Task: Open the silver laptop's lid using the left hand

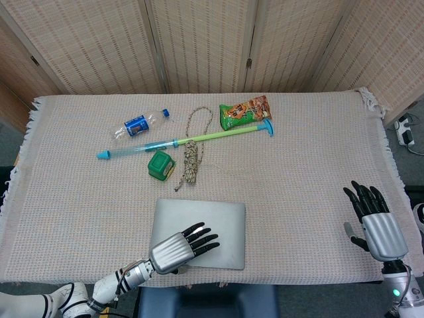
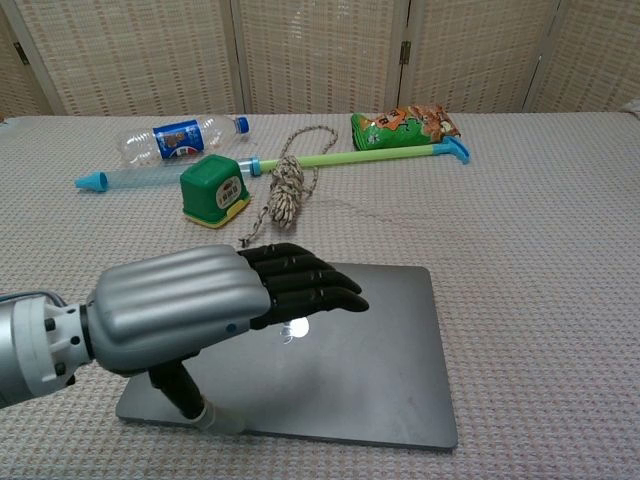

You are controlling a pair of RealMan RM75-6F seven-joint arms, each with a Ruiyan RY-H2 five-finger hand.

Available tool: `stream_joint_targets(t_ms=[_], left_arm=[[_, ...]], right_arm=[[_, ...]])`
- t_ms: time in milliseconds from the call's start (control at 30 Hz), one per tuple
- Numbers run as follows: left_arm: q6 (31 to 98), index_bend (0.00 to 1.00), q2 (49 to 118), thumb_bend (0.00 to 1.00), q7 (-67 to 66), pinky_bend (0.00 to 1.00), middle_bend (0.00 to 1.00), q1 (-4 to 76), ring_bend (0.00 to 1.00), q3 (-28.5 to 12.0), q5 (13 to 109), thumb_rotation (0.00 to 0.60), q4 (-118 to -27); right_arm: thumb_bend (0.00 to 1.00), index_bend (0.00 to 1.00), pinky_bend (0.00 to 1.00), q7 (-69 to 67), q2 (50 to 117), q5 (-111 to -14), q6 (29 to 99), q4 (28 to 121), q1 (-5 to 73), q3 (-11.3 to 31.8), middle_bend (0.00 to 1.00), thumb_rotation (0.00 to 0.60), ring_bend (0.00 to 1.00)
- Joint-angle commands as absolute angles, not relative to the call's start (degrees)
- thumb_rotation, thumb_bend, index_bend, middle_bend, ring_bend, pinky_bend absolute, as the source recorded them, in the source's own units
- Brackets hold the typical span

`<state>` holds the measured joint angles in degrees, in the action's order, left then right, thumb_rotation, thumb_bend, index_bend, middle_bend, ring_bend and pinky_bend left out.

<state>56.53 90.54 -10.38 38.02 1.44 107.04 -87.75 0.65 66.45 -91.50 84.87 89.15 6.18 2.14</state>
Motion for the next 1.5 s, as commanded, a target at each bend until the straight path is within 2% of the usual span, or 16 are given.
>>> stream_joint_targets(t_ms=[33, 400, 1333, 1500], left_arm=[[55.23, 0.02, 92.51, 0.13, -11.68, 0.0, 0.09, 38.65, 0.04, 1.49, 105.66, 0.6, -86.82], [54.16, 0.04, 97.44, 0.13, -15.08, 0.0, 0.09, 38.33, 0.04, 1.7, 100.77, 0.6, -83.57], [57.73, 0.06, 100.92, 0.13, -13.99, 0.0, 0.09, 38.01, 0.05, 2.9, 97.78, 0.6, -79.53], [58.67, 0.08, 101.17, 0.19, -12.87, 0.0, 0.11, 38.01, 0.06, 3.27, 98.09, 0.6, -78.41]], right_arm=[[0.45, 0.0, 0.0, 0.41, 66.54, -91.59, 84.68, 88.88, 6.31, 2.03, 0.0, 0.6, 0.02], [0.45, 0.0, 0.0, -0.58, 66.93, -91.45, 84.36, 87.79, 6.52, 1.82, 0.0, 0.6, 0.02], [0.45, 0.0, 0.0, -1.09, 67.48, -90.83, 84.77, 87.12, 6.04, 1.55, 0.0, 0.6, 0.02], [0.45, 0.0, 0.0, -1.02, 67.48, -90.78, 84.82, 87.16, 5.96, 1.49, 0.0, 0.6, 0.03]])
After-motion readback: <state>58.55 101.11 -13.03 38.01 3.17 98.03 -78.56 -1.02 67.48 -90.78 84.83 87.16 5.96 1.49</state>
